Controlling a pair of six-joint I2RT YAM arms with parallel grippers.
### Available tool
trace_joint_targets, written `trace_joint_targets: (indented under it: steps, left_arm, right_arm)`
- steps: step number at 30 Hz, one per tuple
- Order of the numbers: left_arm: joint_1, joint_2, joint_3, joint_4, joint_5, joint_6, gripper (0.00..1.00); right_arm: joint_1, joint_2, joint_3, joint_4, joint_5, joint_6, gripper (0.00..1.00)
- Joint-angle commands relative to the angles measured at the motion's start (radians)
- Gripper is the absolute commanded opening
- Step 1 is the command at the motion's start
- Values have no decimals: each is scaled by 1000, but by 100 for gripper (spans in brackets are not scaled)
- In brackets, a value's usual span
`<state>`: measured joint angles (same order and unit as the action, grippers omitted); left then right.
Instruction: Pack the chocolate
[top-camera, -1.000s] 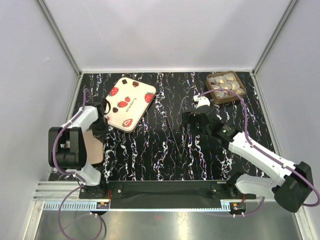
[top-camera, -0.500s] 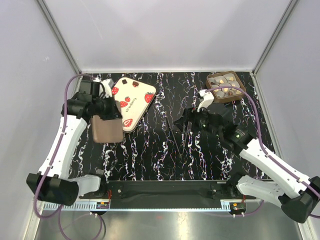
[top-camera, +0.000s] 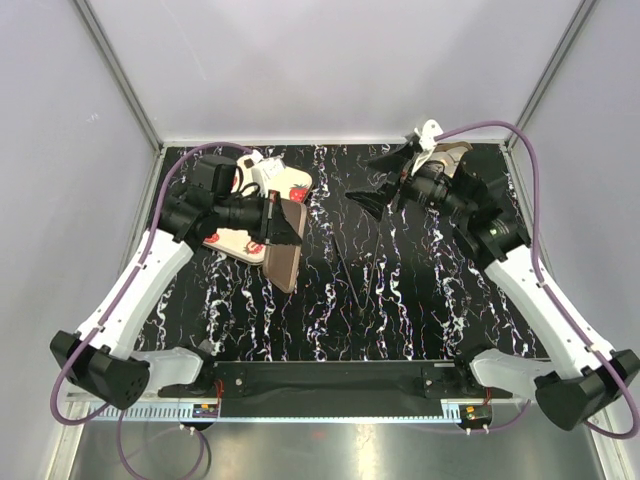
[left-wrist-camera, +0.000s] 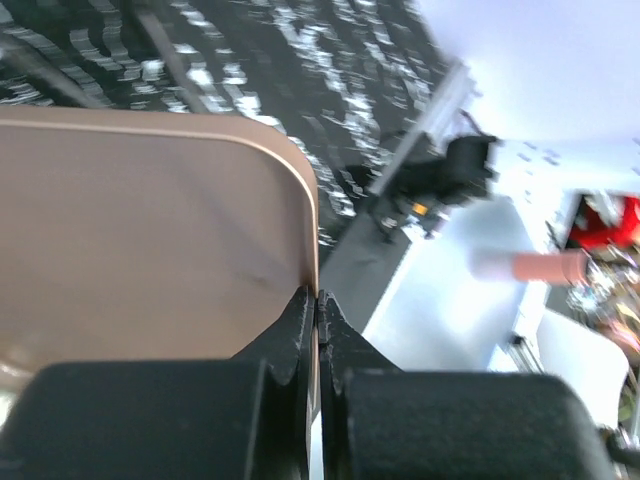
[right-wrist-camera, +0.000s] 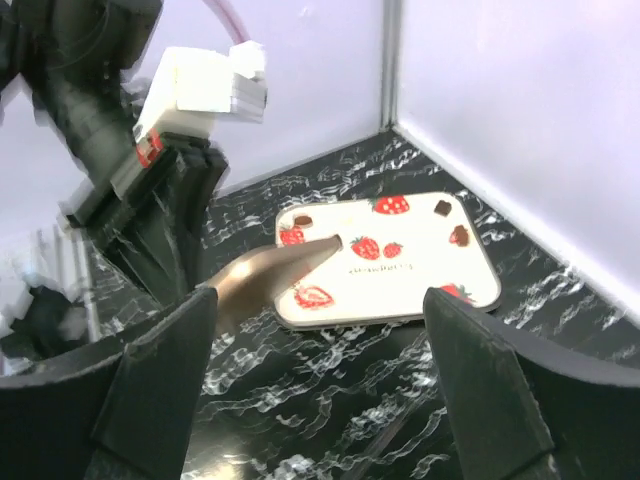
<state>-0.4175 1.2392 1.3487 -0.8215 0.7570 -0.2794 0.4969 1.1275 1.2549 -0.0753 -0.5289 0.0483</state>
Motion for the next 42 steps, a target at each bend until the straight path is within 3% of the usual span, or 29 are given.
trace_joint_targets:
  steps: [1, 3, 7, 17, 21, 27, 36, 38, 39, 40, 42]
  left_arm:
    - [-18, -56, -6, 101, 197, 16, 0]
    - [-35, -75, -19, 99, 214, 23, 0]
    - [-90, -72, -6, 23, 208, 78, 0]
    - [-225, -73, 0, -2, 223, 141, 0]
    - [-260, -41, 30, -34, 229, 175, 0]
    - [-276, -1, 82, -59, 243, 210, 0]
    - [-274, 74, 208, -217, 211, 385, 0]
    - [-274, 91, 231, -223, 203, 394, 0]
    - [-271, 97, 237, -222, 185, 394, 0]
    - [-267, 108, 244, -222, 182, 396, 0]
    - [-239, 118, 263, -222, 160, 391, 0]
  right_arm:
    - [-49, 54, 34, 36, -391, -262, 91]
    - [-49, 72, 51, -27, -478, -376, 91]
    - [-49, 57, -21, 11, -539, -509, 90]
    - [-40, 84, -74, -3, -747, -669, 86]
    - [0, 115, -28, -130, -724, -786, 85]
    - [49, 192, 77, -470, -747, -1060, 82]
    - [111, 166, 17, -567, -735, -1171, 76]
    - [114, 164, 17, -575, -732, -1171, 68]
    - [112, 166, 23, -586, -732, -1168, 38]
    - [114, 167, 26, -593, -732, -1164, 26]
    - [114, 161, 20, -568, -726, -1131, 14]
